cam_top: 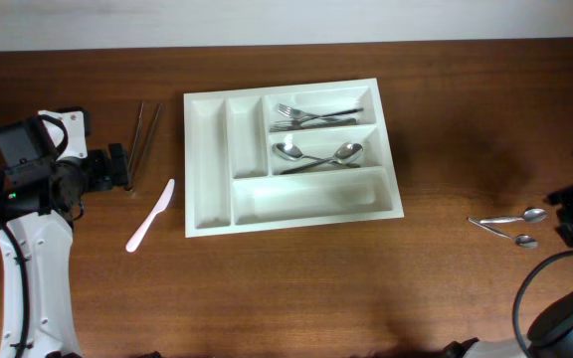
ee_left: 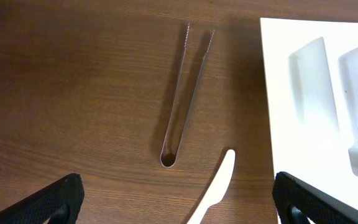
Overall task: Pack container
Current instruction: 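Move the right gripper back to the right of the tray, then close the right gripper on a metal spoon and lift it, then carry the spoon with the right gripper into the tray's left compartment and release, then move the right gripper down onto the last spoon and close on it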
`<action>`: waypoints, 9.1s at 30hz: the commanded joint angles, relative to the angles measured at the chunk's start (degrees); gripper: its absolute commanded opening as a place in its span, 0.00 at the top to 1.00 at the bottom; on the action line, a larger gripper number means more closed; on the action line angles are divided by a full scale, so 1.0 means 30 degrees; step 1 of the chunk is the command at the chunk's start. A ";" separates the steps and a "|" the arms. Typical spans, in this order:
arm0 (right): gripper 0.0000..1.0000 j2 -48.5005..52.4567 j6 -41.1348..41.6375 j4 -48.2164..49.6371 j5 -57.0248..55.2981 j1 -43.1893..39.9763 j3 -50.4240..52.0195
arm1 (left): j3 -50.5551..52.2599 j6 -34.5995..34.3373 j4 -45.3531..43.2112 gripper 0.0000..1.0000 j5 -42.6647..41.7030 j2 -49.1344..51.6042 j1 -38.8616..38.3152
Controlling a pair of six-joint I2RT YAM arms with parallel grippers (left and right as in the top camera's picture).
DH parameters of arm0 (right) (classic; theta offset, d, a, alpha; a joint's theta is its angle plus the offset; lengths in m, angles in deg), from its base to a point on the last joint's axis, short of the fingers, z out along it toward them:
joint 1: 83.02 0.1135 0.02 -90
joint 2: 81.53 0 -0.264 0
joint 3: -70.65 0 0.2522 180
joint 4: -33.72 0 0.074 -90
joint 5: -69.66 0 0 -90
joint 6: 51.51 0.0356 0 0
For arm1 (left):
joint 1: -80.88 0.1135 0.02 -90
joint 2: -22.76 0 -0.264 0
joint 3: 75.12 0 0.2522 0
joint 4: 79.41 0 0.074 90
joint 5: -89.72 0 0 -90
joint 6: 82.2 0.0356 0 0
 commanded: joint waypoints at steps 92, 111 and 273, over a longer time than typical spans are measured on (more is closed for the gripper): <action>0.96 0.0648 -0.0780 0.5807 0.6812 1.6415 0.0211 | -0.0386 0.0233 -0.0051 0.01 -0.0219 0.0066 0.0058; 0.96 0.2645 -0.8896 1.5606 0.4379 2.1966 0.0211 | -0.0386 0.0233 -0.0051 0.01 -0.0219 0.0066 0.0058; 0.96 0.0896 -0.4371 1.2983 1.0885 -0.3563 0.8692 | -0.0386 0.0233 -0.0051 0.01 -0.0219 0.0066 0.0058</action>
